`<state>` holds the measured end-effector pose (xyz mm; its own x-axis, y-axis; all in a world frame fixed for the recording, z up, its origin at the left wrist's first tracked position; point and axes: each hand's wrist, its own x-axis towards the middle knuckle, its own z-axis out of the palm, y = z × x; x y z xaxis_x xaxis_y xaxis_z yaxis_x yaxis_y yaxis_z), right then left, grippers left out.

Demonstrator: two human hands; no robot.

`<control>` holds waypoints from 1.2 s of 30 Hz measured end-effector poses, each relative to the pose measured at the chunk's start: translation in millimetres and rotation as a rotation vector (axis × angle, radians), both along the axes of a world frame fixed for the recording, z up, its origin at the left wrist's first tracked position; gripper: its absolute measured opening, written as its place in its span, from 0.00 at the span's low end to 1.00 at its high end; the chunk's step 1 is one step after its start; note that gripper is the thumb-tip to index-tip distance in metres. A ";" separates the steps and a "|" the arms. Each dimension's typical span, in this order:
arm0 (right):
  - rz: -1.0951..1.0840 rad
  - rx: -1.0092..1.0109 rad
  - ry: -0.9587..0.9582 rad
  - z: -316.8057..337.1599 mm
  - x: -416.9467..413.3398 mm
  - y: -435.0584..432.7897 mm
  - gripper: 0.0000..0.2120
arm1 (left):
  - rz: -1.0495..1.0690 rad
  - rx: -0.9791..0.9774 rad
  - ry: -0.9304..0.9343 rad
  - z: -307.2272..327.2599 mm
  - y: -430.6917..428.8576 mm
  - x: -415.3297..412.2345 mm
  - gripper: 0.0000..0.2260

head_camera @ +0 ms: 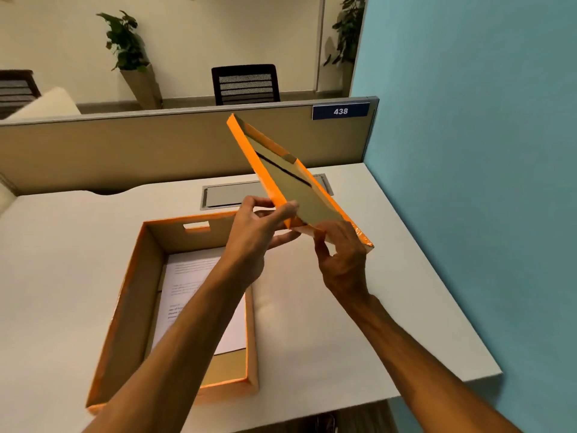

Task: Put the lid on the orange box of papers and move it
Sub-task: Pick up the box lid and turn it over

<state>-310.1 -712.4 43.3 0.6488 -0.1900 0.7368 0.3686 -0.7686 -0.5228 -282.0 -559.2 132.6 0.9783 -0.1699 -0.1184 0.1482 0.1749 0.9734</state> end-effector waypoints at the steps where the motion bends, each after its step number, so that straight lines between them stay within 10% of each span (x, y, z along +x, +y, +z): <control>1: -0.005 0.030 -0.006 3.0 -5.4 5.4 0.09 | -0.011 0.021 -0.013 4.0 2.6 -3.8 0.24; 12: 0.043 0.828 0.187 57.8 -45.6 23.5 0.15 | -0.176 0.087 0.211 -40.1 19.1 -27.1 0.36; 19: 0.374 1.395 0.182 81.5 -43.8 6.1 0.24 | -0.163 -0.229 0.379 -68.9 26.4 -29.9 0.32; 36: 0.145 1.405 0.315 57.7 -35.8 -60.1 0.25 | 0.058 0.004 0.180 -46.6 54.4 -16.2 0.25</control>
